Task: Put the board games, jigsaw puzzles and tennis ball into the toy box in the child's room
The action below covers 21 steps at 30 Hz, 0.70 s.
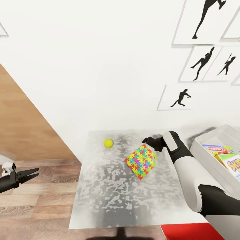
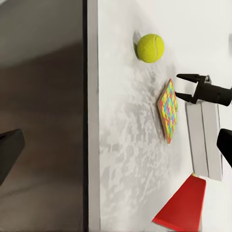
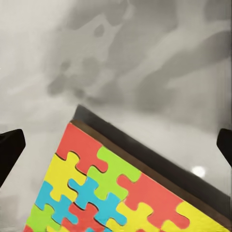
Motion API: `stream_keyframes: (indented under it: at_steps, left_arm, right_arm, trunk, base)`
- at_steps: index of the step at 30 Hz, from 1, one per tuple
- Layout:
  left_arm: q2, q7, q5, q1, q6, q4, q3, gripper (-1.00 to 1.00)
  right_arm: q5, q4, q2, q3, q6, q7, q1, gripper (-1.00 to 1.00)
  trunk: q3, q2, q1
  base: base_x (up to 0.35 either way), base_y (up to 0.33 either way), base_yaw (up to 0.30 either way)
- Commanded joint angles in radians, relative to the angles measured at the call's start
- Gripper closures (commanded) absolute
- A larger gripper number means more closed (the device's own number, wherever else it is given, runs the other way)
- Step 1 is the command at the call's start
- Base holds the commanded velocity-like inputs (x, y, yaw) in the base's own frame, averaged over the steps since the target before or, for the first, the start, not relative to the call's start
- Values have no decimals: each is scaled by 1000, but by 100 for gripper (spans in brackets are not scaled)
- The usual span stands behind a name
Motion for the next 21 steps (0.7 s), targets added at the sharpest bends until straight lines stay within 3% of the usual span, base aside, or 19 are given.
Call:
stream_keyframes:
  at_steps: [1,12,21]
  left_arm:
    - [0,-1,3,-1,9,0,0,-100]
    - [0,-2,3,-1,10,0,-1,-100]
    - [0,-2,3,-1,10,0,-1,-100]
  right_arm:
    - [-5,56,1,-4,4,-11,0,-100]
    - [-5,56,1,-5,5,-11,0,-100]
    - [-6,56,1,-5,5,-11,1,-100]
  trunk:
    - [-2,-1,0]
    - [-2,-1,0]
    - [-2,-1,0]
  base:
    - [-72,15,0]
    - [-21,4,0]
    - [-41,91,0]
